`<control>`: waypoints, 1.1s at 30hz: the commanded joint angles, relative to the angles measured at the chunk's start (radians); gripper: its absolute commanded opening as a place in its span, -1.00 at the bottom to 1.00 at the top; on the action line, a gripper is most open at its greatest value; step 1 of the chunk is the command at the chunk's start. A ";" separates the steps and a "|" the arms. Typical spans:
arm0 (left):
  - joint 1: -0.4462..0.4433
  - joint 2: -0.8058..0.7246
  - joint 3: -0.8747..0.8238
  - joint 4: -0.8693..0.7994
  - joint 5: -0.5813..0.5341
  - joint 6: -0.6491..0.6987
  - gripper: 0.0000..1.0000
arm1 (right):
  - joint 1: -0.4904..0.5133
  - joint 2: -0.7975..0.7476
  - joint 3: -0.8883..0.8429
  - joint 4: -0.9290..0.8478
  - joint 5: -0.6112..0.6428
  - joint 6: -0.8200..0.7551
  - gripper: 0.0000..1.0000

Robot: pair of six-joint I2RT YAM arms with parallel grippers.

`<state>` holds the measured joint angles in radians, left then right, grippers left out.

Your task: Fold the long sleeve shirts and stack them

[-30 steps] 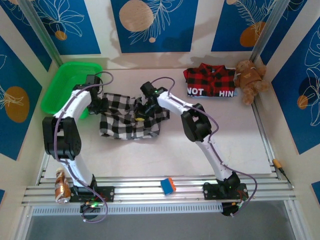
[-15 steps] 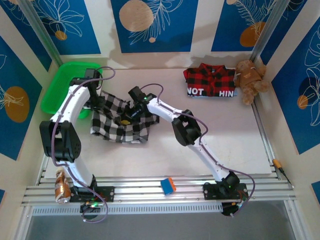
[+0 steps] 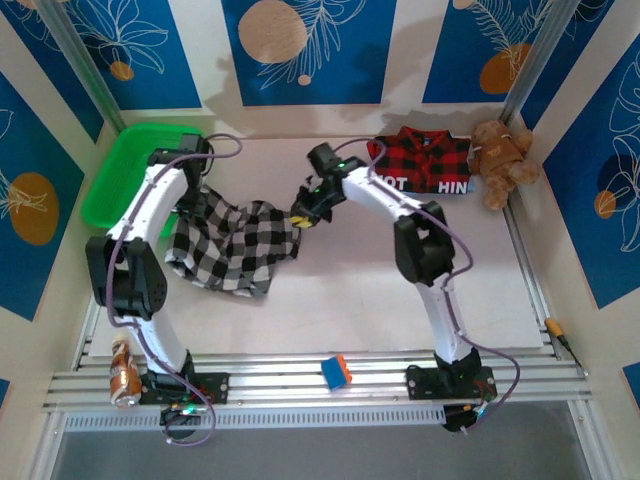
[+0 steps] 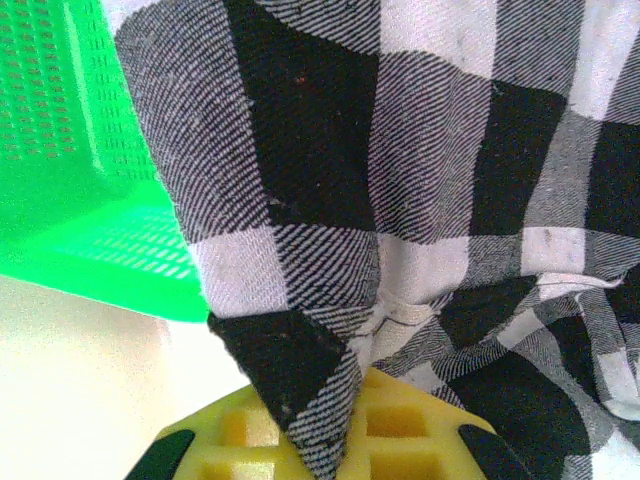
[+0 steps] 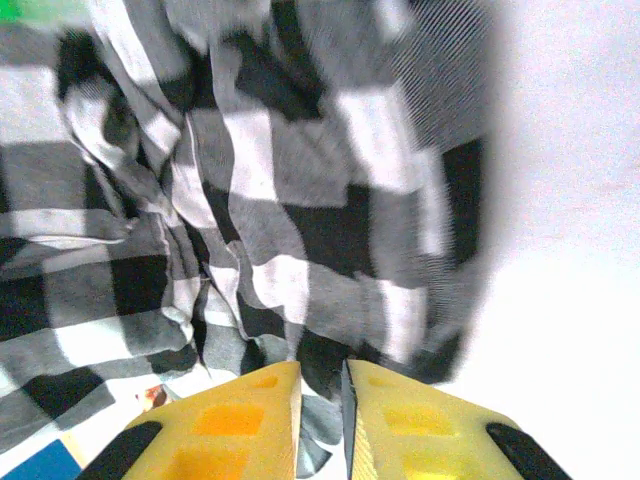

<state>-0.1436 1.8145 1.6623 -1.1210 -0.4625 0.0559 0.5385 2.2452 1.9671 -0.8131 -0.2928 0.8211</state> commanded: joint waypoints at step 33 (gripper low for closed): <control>-0.459 0.329 0.184 -0.131 0.092 -0.335 -0.88 | -0.075 -0.034 -0.309 0.048 -0.023 -0.122 -0.60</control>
<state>-0.5808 2.1155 1.8072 -1.2324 -0.4313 -0.2394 0.4473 2.1830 1.6722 -0.7692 -0.2779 0.7105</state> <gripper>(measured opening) 0.089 0.201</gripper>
